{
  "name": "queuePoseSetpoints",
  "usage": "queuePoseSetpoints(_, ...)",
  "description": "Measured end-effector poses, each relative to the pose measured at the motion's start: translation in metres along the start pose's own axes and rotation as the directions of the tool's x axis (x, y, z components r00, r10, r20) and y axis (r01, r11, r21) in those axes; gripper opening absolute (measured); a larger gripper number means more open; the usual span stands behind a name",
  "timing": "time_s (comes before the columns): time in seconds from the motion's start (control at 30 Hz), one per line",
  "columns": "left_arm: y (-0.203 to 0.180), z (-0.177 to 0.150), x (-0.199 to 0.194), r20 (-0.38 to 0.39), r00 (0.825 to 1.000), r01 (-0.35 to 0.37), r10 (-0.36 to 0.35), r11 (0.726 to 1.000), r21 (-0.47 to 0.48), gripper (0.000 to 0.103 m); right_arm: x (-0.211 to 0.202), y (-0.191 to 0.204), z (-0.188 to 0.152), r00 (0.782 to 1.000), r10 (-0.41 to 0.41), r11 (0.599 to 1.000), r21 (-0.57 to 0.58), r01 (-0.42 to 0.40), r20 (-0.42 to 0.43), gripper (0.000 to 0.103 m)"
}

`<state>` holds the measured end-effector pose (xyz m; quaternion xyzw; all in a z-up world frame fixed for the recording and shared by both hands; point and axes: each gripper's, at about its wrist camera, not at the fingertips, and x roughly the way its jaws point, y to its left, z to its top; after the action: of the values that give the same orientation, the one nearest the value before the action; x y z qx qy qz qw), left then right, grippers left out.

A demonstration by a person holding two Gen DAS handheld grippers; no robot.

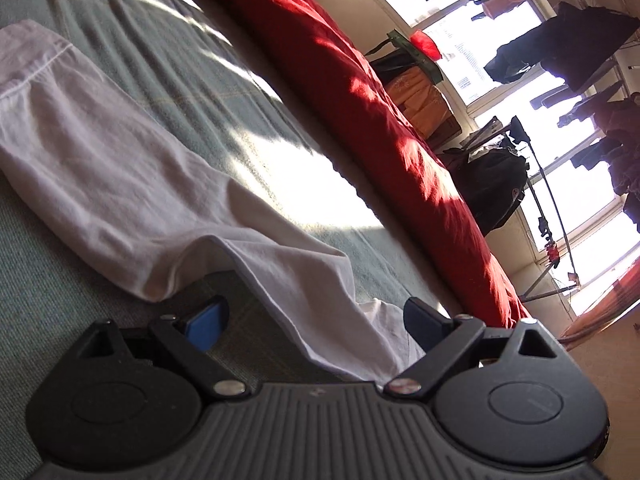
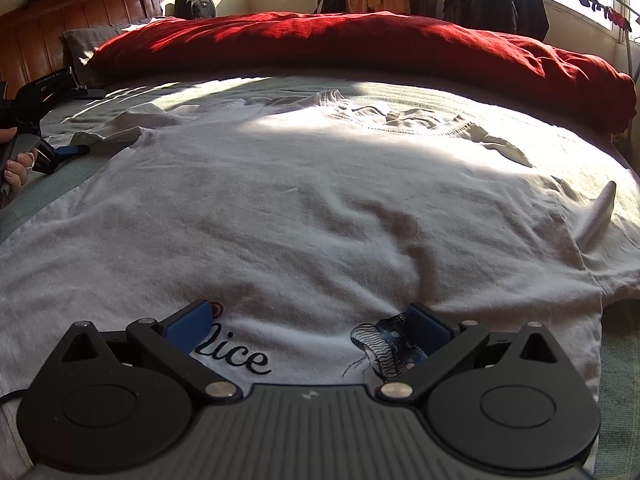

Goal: Fold clothes

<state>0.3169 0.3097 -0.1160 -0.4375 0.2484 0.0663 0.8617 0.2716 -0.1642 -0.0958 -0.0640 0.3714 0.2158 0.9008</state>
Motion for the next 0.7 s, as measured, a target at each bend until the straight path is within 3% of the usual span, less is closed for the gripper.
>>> queuePoseSetpoints(0.23, 0.018, 0.002, -0.039, 0.058, 0.986, -0.153, 0.155, 0.988, -0.032, 0.094, -0.001, -0.001, -0.001, 1.0, 0.0, 1.0, 0.0, 0.0, 0.003, 0.103)
queuePoseSetpoints(0.37, 0.039, 0.008, -0.039, 0.084, 0.991, -0.098, 0.107, 0.99, -0.102, 0.095, -0.001, 0.0, 0.001, 1.0, -0.004, 1.0, 0.001, 0.004, -0.004, 0.103)
queuePoseSetpoints(0.53, 0.039, 0.026, -0.025, 0.151, 0.98, -0.128, 0.132, 0.991, -0.036, 0.097, -0.003, 0.0, 0.013, 0.999, -0.007, 1.0, 0.019, 0.008, -0.048, 0.103)
queuePoseSetpoints(0.7, 0.059, 0.049, -0.026, 0.2, 0.976, -0.079, 0.087, 0.996, -0.051, 0.097, -0.018, 0.001, 0.018, 0.996, 0.028, 0.996, 0.083, -0.021, -0.08, 0.103)
